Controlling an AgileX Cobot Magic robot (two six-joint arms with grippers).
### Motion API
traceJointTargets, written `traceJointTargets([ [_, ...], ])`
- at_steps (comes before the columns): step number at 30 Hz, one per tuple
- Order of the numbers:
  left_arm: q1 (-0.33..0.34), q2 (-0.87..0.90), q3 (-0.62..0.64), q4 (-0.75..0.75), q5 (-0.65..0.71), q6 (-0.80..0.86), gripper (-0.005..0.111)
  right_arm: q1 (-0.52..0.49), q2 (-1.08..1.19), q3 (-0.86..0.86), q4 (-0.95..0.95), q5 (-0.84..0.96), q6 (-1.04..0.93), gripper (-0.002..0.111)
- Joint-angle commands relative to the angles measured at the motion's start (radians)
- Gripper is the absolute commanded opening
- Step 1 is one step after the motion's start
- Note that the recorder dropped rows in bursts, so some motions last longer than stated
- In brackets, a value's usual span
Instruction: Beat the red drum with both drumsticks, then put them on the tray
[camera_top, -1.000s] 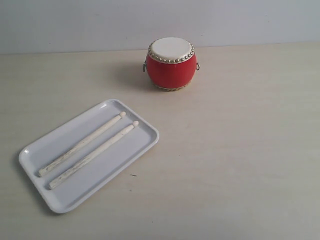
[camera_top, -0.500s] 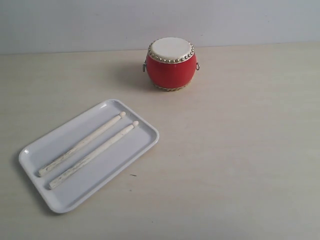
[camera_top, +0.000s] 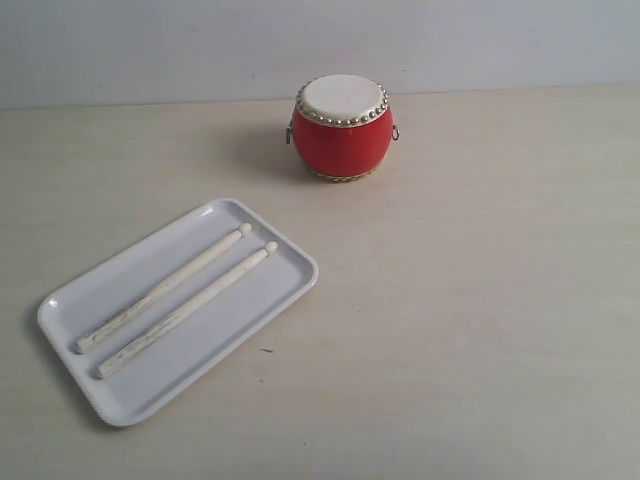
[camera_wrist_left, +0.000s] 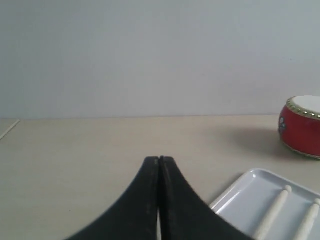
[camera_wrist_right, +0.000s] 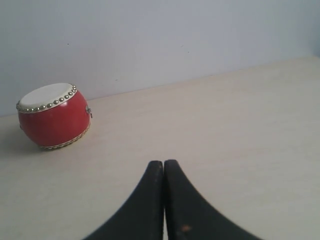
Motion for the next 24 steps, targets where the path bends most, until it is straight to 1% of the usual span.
traceJointTargets([
  [1,0.060,-0.021,0.087,0.004,-0.068,0.050,0.000,-0.006,-0.006,0.004,-0.009,-0.002,0.000,0.000],
  [3,0.090,-0.021,0.087,0.004,-0.069,0.058,0.000,-0.006,-0.006,0.004,-0.009,-0.002,0.000,0.000],
  [4,0.103,-0.021,0.087,0.004,-0.032,0.058,0.000,-0.006,-0.006,0.004,-0.009,-0.002,0.000,0.000],
  [6,0.127,-0.021,0.087,0.002,-0.001,0.058,0.000,-0.006,-0.006,0.004,-0.009,-0.002,0.000,0.000],
  [9,0.146,-0.021,0.087,-0.006,0.027,0.005,0.000,-0.006,-0.006,0.004,-0.009,-0.002,0.000,0.000],
  [14,0.143,-0.021,0.087,-0.010,0.125,-0.085,0.000,-0.006,-0.006,0.004,-0.009,-0.002,0.000,0.000],
  [24,0.143,-0.021,0.087,-0.010,0.125,-0.085,0.000,-0.006,-0.006,0.004,-0.009,-0.002,0.000,0.000],
])
